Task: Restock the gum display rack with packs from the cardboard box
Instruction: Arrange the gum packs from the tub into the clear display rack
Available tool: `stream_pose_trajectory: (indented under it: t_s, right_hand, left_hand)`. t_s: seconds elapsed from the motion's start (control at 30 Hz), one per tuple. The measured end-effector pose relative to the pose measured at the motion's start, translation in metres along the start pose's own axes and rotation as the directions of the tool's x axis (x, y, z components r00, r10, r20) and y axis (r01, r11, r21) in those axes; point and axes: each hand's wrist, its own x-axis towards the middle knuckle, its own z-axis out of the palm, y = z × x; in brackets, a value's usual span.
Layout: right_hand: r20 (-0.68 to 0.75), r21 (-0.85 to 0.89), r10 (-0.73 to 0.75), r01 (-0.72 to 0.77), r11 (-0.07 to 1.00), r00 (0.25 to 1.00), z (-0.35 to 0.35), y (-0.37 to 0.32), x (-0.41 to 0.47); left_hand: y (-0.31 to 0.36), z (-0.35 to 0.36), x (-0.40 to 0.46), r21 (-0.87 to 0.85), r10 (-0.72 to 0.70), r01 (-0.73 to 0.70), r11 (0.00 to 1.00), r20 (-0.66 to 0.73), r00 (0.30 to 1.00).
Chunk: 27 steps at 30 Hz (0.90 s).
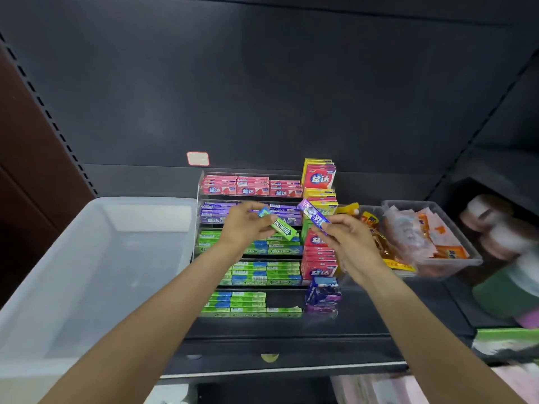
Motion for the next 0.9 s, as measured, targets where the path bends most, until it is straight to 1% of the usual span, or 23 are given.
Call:
stream_pose_trajectory:
  t_s: [0.1,0.3,0.43,0.53,0.63,0.83,0.9]
  right_hand:
    - [0.002,-0.004,0.037,-0.037,0.999,0.999,-0.004,0.004,-0.001]
    - [-0.001,-0.054,0.083,-0.083,0.995,0.997,-0.012,0.023,0.001]
    - [-0.001,-0.071,0.108,-0.108,0.992,0.994,-0.014,0.035,-0.006]
    - [0.001,-0.089,0.126,-0.126,0.988,0.992,-0.016,0.047,-0.012]
    - [-0.025,-0.069,0.154,-0.156,0.985,0.988,-0.018,0.057,-0.020]
    - [-0.051,-0.071,0.172,-0.175,0.982,0.984,-0.023,0.064,-0.031]
    - [-0.053,-0.074,0.167,-0.171,0.982,0.984,-0.025,0.063,-0.033]
  left_hand:
    - [-0.009,0.002,0.002,0.082,-0.020,0.017,0.996,0.037,0.999]
    - [-0.035,0.005,-0.003,0.247,-0.017,0.006,0.969,0.042,0.999]
    - [-0.058,0.001,-0.012,0.457,0.042,-0.048,0.888,0.022,0.999]
    - [-0.082,0.001,-0.024,0.524,0.063,-0.091,0.847,0.072,0.995]
    - [-0.104,0.003,-0.032,0.603,0.084,-0.140,0.785,0.119,0.989]
    - [-0.135,0.013,-0.035,0.690,0.097,-0.200,0.695,0.186,0.978]
    - [-0.140,0.015,-0.032,0.733,0.076,-0.224,0.642,0.230,0.970]
